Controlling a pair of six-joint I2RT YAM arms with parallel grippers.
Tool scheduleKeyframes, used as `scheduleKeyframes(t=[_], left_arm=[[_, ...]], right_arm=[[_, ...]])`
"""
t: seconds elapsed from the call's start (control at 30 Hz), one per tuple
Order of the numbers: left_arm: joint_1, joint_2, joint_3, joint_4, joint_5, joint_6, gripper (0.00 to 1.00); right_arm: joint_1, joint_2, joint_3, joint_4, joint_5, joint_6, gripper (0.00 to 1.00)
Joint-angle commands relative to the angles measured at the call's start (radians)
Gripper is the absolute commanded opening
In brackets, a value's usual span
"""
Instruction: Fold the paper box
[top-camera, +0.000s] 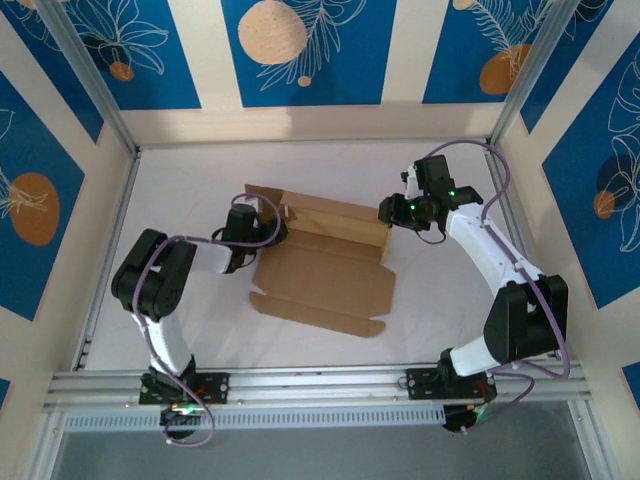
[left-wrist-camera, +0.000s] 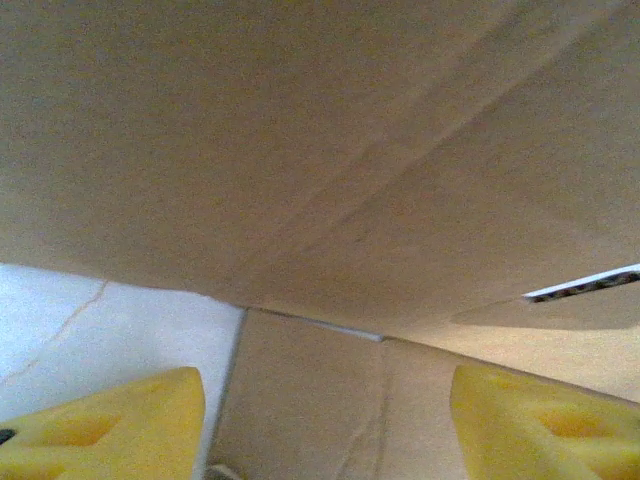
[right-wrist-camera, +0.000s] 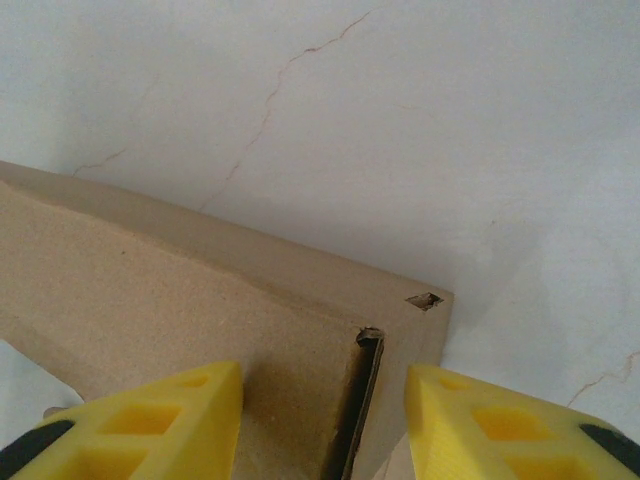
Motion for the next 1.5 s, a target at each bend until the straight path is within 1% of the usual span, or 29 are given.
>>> scheduleKeyframes(t=[0.0,0.17,0.43,0.57,0.67,0.73,0.8,0.9,0.97,1.07,1.1,1.17,1.3,1.47], left_arm=[[-0.006,0.063,0.020,0.025,0.099,-0.041,0.66],[-0.007,0.064,0.015,0.054,0.154,-0.075,0.66],[-0.006,-0.018,-0.010,0.086,0.217,-0.123,0.63],[-0.006,-0.034,-0.019,0.111,0.252,-0.153,0.61],[-0.002,-0.088,-0.018,0.030,0.194,-0.107,0.63],[-0.001,-0.133,0.000,-0.076,0.143,-0.024,0.65],[-0.001,-0.176,0.012,-0.168,0.094,0.031,0.67],[-0.002,-0.268,-0.026,-0.236,-0.015,0.060,0.68],[-0.002,-0.345,-0.062,-0.251,-0.078,0.075,0.68],[0.002,-0.428,-0.082,-0.298,-0.168,0.089,0.69],[0.008,-0.432,-0.076,-0.305,-0.171,0.098,0.69],[0.026,-0.408,-0.039,-0.337,-0.137,0.099,0.70],[0.051,-0.298,0.027,-0.339,-0.019,0.070,0.72],[0.061,-0.205,0.054,-0.289,0.026,0.045,0.72]], right_arm=[[0.014,-0.007,-0.017,-0.026,-0.035,-0.004,0.48],[0.019,-0.001,-0.015,-0.025,-0.040,0.001,0.48],[0.017,0.005,-0.005,-0.027,-0.029,0.004,0.48],[0.016,0.009,0.001,-0.029,-0.027,0.005,0.48],[0.017,0.010,0.002,-0.035,-0.015,-0.010,0.48],[0.017,0.020,0.010,-0.048,0.000,-0.034,0.48],[0.016,0.026,0.026,-0.065,0.019,-0.056,0.48],[0.013,0.029,0.034,-0.061,0.017,-0.064,0.49],[0.004,0.048,0.046,-0.060,0.010,-0.058,0.49],[-0.019,0.085,0.070,-0.054,-0.024,-0.032,0.49],[-0.028,0.096,0.079,-0.052,-0.039,-0.022,0.48],[-0.038,0.112,0.099,-0.048,-0.057,0.001,0.49],[-0.047,0.164,0.172,-0.079,-0.069,0.017,0.49],[-0.054,0.218,0.226,-0.113,-0.071,0.006,0.48]])
